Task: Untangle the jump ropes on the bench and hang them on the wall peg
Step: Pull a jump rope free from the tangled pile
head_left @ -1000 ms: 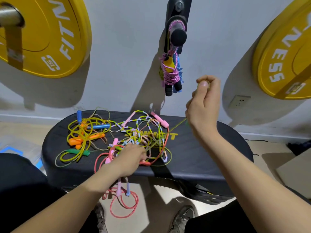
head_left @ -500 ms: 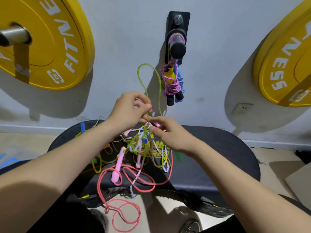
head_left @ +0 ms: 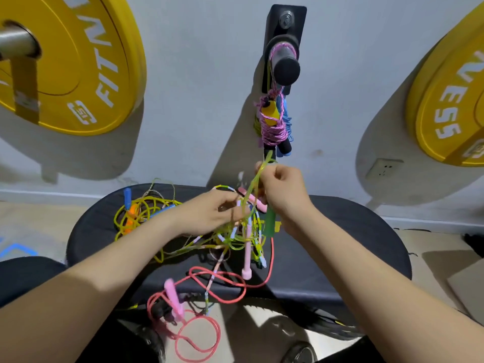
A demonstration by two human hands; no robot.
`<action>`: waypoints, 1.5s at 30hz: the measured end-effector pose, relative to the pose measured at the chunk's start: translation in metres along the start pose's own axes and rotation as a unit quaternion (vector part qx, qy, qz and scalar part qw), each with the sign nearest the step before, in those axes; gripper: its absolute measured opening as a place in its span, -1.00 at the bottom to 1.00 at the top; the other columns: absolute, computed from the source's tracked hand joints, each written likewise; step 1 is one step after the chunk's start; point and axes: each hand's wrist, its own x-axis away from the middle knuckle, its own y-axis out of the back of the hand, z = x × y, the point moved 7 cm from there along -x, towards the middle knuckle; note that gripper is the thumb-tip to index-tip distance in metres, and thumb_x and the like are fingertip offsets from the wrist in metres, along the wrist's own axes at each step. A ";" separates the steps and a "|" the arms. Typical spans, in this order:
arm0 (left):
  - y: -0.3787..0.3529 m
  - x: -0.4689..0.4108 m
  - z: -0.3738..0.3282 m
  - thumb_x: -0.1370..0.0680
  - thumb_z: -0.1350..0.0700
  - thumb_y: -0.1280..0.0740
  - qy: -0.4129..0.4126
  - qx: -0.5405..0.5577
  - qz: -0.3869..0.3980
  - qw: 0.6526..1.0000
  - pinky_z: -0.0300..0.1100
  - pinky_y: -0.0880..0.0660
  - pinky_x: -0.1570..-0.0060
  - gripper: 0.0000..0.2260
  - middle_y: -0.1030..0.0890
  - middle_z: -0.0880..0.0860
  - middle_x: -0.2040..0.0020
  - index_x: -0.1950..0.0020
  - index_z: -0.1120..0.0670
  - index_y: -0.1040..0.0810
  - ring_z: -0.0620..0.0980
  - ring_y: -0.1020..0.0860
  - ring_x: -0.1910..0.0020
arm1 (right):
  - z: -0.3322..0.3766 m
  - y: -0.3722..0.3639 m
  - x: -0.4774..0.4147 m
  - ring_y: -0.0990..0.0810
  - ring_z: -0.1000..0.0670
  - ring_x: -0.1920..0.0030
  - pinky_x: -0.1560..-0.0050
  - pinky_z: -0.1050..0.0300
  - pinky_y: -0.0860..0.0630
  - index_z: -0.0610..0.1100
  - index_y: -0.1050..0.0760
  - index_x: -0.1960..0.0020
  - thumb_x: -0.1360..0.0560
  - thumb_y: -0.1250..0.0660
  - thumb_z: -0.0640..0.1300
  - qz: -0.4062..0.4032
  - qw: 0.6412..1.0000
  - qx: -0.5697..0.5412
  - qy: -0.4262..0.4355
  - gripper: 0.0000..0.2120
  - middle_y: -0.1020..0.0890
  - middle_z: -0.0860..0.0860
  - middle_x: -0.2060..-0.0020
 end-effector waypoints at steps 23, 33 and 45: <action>-0.002 0.011 -0.006 -0.71 0.09 -0.32 -0.022 -0.008 -0.029 0.999 0.00 -0.36 -0.52 -0.65 -0.51 -0.21 -0.46 -0.49 -0.13 -0.46 -0.22 -0.40 -0.51 | -0.011 0.012 -0.006 -0.21 0.04 0.50 0.50 0.23 -0.22 -0.06 -0.35 0.12 -0.76 0.00 -0.18 0.033 0.980 -0.145 -0.134 -0.68 -0.35 0.09 0.51; -0.009 0.003 -0.010 -0.65 0.06 -0.44 -0.006 0.122 -0.096 0.988 -0.25 -0.41 0.28 -0.88 -0.55 -0.10 0.20 -0.01 0.10 -0.63 -0.08 -0.45 0.31 | 0.003 -0.001 0.005 -0.43 0.01 0.45 0.40 0.18 -0.34 -0.16 -0.48 0.00 -0.75 -0.16 -0.11 0.128 0.976 -0.149 -0.089 -0.78 -0.43 -0.01 0.41; 0.006 0.003 0.011 -0.69 0.21 -0.24 0.103 0.229 -0.159 0.955 -0.15 -0.39 0.30 -0.81 -0.59 0.06 0.29 -0.12 0.26 -0.62 -0.02 -0.52 0.35 | -0.028 -0.009 0.007 -0.52 0.05 0.11 0.01 0.10 -0.42 -0.17 -0.68 -0.11 -0.69 -0.34 -0.11 0.273 0.949 0.156 -0.029 -0.82 -0.67 0.02 0.14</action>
